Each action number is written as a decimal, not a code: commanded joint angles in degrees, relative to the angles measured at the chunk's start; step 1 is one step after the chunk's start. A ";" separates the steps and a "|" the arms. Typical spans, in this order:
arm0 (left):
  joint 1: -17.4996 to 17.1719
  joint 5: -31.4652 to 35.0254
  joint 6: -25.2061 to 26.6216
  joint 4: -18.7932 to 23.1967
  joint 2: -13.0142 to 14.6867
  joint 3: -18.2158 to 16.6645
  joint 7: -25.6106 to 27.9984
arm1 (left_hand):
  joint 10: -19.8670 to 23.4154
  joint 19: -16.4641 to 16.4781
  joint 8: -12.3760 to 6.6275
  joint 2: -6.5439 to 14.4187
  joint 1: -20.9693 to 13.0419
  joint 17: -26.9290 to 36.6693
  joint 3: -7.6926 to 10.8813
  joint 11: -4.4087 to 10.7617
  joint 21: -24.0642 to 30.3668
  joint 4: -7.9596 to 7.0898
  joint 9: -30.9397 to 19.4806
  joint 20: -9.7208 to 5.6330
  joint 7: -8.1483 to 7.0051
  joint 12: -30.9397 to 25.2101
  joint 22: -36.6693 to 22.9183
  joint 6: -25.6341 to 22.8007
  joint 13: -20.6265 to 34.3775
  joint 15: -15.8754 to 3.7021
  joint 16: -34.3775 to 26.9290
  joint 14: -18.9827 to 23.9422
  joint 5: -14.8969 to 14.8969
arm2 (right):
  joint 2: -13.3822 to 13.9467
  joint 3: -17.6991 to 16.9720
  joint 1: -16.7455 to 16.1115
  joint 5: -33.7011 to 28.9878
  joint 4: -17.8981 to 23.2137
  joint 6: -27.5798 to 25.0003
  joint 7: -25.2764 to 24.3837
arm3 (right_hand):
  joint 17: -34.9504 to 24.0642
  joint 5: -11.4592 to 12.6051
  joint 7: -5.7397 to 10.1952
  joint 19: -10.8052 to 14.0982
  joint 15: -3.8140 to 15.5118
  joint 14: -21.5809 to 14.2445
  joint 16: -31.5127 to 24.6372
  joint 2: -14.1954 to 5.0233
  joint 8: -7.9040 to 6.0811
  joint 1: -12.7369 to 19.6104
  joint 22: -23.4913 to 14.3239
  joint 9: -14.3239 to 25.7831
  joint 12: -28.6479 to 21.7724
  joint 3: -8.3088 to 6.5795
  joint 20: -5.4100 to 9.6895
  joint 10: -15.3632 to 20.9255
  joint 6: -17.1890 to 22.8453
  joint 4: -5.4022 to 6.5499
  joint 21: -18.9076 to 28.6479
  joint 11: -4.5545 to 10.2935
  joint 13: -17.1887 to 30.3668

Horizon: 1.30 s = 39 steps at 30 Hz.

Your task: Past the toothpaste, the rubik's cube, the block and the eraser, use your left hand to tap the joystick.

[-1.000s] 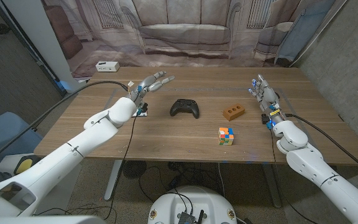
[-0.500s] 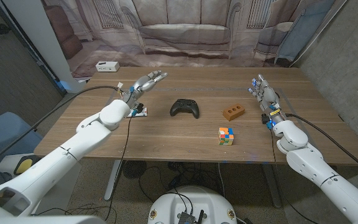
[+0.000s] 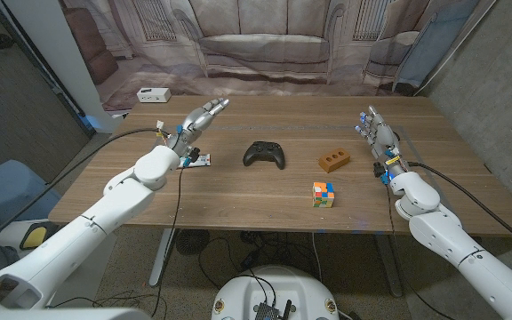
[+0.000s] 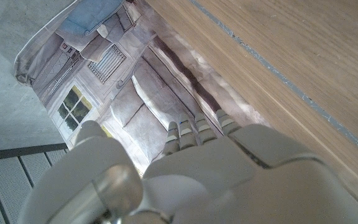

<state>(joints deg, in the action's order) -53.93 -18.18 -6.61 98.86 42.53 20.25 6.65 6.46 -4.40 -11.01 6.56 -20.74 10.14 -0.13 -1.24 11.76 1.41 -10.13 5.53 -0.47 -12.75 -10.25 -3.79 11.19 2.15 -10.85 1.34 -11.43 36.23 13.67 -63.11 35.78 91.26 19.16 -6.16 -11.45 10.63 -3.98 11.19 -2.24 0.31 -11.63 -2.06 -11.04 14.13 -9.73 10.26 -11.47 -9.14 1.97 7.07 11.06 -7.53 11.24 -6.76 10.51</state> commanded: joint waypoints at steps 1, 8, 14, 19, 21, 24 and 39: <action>-1.14 -6.54 -5.58 -2.80 -1.29 -1.44 -3.08 | 0.26 0.42 0.13 -0.01 0.40 0.12 -0.08 -0.22 0.43 -0.05 -0.11 -0.38 0.47 -0.22 -0.19 -0.38 0.13 0.05 -0.27 0.46 0.21 | 0.34 -0.04 -0.31 -0.26 0.27 0.32 0.22 | -0.18 0.02 0.01 0.28 -0.02 -0.29 -0.35 -0.29 -0.17 0.21 -0.17 0.31 -0.29 0.12 0.08 0.49 0.50 -0.13 0.22 0.23 0.29; -1.67 -10.37 -7.66 -4.42 -2.20 -2.05 -5.29 | 0.84 0.92 0.15 -0.28 0.72 0.12 -0.27 -1.23 0.47 -0.09 -0.11 -0.68 2.01 -0.30 -0.18 -0.52 0.08 0.79 -0.38 1.21 0.24 | 0.65 -0.15 -0.50 -0.05 0.66 0.24 0.60 | -0.18 0.02 0.04 0.26 -0.16 -0.23 -0.29 -0.26 -0.11 0.21 -0.17 0.31 -0.23 0.16 0.10 0.47 0.43 -0.13 0.18 0.18 0.29; -2.39 -12.63 -9.11 -5.10 -2.70 -2.52 -6.41 | 0.96 1.15 0.19 -0.38 0.84 0.12 -0.34 -1.35 0.51 -0.11 -0.10 -0.70 2.30 -0.30 -0.17 -0.45 0.06 0.82 -0.39 1.37 0.26 | 1.23 -0.04 -0.55 -0.35 1.07 -0.02 1.00 | -0.18 0.02 0.00 0.26 -0.25 -0.18 -0.25 -0.26 -0.06 0.21 -0.17 0.31 -0.16 0.17 0.15 0.38 0.35 -0.12 0.15 -0.14 0.29; -2.68 -14.69 -9.95 -5.89 -3.11 -2.72 -7.88 | 0.97 1.27 0.38 -0.45 0.95 0.12 -0.40 -1.37 0.50 -0.12 -0.10 -0.79 2.97 -0.25 -0.17 0.03 0.05 0.89 -0.34 1.42 0.27 | 1.44 0.08 -0.50 -0.43 1.09 0.05 1.47 | -0.18 0.03 -0.26 0.31 -0.23 -0.13 -0.20 -0.27 0.03 0.22 -0.16 0.31 -0.06 0.19 0.29 0.21 0.16 -0.12 0.14 -0.76 0.28; -2.75 -15.82 -10.38 -6.43 -3.42 -2.85 -8.68 | 1.00 1.30 0.40 -0.47 0.97 0.12 -0.42 -1.37 0.50 -0.13 -0.10 -0.84 3.11 -0.25 -0.17 0.08 0.04 0.91 -0.34 1.43 0.27 | 1.54 0.16 -0.43 -0.47 1.01 0.14 1.78 | -0.18 0.03 -0.32 0.32 -0.29 -0.14 -0.20 -0.28 0.05 0.22 -0.16 0.31 -0.05 0.19 0.29 0.19 0.11 -0.11 0.14 -0.88 0.28; -2.98 -16.88 -10.94 -7.23 -4.09 -3.20 -8.62 | 1.03 1.33 0.40 -0.49 1.02 0.12 -0.44 -1.50 0.49 -0.14 -0.10 -0.88 3.34 -0.24 -0.17 0.13 0.04 0.95 -0.32 1.45 0.27 | 1.59 0.40 -0.15 -0.46 0.75 0.32 2.48 | -0.18 0.03 -0.42 0.37 -0.36 -0.17 -0.20 -0.27 0.07 0.22 -0.16 0.31 -0.05 0.20 0.30 0.23 0.07 -0.11 0.14 -0.98 0.29; -0.90 -24.30 -10.01 -12.33 -6.36 -2.53 -15.72 | 0.66 1.69 0.33 -0.57 1.31 0.14 -0.56 -2.03 0.47 -0.21 -0.09 -0.93 3.56 0.05 -0.16 0.00 0.01 1.34 -0.10 1.22 0.27 | 2.02 1.23 0.78 -2.15 0.80 0.49 2.84 | -0.19 -0.02 -0.16 0.22 -0.65 -0.13 -0.13 0.10 0.05 0.09 -0.15 0.31 -0.14 0.42 0.01 0.57 0.11 -0.13 0.03 -1.28 0.29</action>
<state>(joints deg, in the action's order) -56.00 -37.39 -17.22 89.49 37.39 17.26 -4.24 7.14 -2.94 -10.80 5.88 -20.06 10.14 -0.45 -2.59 11.76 1.09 -10.13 4.50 2.88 -12.75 -10.25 -3.67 11.20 2.75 -10.85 2.57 -11.23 37.98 14.20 -63.16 34.46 92.14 19.69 -3.77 -11.46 10.63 -4.20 11.27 -2.46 0.10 -11.63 -2.06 -11.04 14.13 -9.73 10.26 -11.47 -8.90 2.05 7.47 10.84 -7.78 11.24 -7.59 10.51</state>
